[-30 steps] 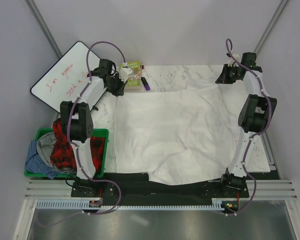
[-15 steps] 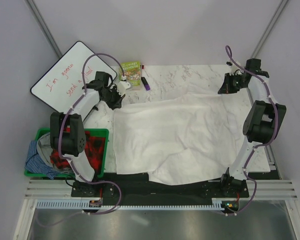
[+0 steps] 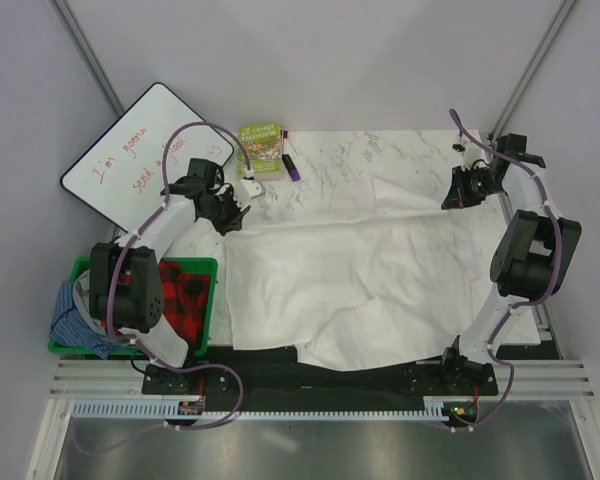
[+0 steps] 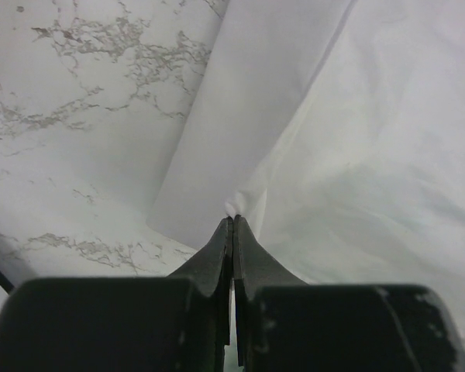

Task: Fold and stack the long sleeve shirts
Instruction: Fold the shirt

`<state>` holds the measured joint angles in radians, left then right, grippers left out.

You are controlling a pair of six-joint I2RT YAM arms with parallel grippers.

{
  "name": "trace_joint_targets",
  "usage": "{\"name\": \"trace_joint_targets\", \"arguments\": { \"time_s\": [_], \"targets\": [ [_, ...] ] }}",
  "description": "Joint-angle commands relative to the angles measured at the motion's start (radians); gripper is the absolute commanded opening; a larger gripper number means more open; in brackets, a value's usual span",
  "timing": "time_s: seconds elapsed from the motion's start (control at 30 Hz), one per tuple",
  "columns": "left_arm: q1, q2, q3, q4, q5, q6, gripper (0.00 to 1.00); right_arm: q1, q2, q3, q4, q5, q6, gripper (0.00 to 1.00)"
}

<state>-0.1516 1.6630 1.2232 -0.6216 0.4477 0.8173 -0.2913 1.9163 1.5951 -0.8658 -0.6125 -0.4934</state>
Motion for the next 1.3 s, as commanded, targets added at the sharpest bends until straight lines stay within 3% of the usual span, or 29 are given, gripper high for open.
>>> {"name": "trace_joint_targets", "arguments": {
  "time_s": [0.0, 0.13, 0.3, 0.33, 0.37, 0.43, 0.67, 0.87, 1.07, 1.27],
  "targets": [
    [-0.026, -0.060, -0.068, 0.017, -0.020, 0.097, 0.04, -0.008, -0.062, -0.050, -0.062, 0.005, -0.094, 0.00],
    [-0.049, -0.065, -0.134, 0.054, -0.053, 0.114, 0.09, -0.006, -0.068, -0.113, -0.070, 0.011, -0.122, 0.00],
    [-0.077, -0.037, -0.159, 0.063, -0.107, 0.114, 0.39, -0.005, -0.020, -0.126, -0.104, 0.026, -0.155, 0.01],
    [-0.075, -0.036, -0.156, 0.060, -0.113, 0.112, 0.41, -0.005, -0.001, -0.107, -0.125, 0.023, -0.189, 0.15],
    [-0.077, -0.039, -0.153, 0.054, -0.131, 0.111, 0.46, -0.005, 0.006, -0.098, -0.172, 0.022, -0.203, 0.21],
    [-0.071, -0.057, -0.123, 0.028, -0.130, 0.114, 0.46, -0.012, 0.004, -0.061, -0.212, 0.014, -0.224, 0.31],
    [-0.060, -0.045, 0.021, -0.006, -0.106, -0.019, 0.58, -0.040, 0.056, 0.141, -0.272, -0.009, -0.171, 0.39],
    [-0.077, 0.067, 0.078, -0.038, -0.113, -0.044, 0.55, -0.003, 0.124, 0.137, -0.227, 0.005, -0.108, 0.38],
    [-0.092, 0.109, -0.001, -0.046, -0.170, -0.032, 0.42, 0.023, 0.147, 0.031, -0.145, 0.072, -0.071, 0.33],
    [-0.106, 0.149, -0.086, -0.030, -0.208, -0.050, 0.36, 0.026, 0.168, -0.075, -0.059, 0.180, -0.048, 0.25]
  ]
}}
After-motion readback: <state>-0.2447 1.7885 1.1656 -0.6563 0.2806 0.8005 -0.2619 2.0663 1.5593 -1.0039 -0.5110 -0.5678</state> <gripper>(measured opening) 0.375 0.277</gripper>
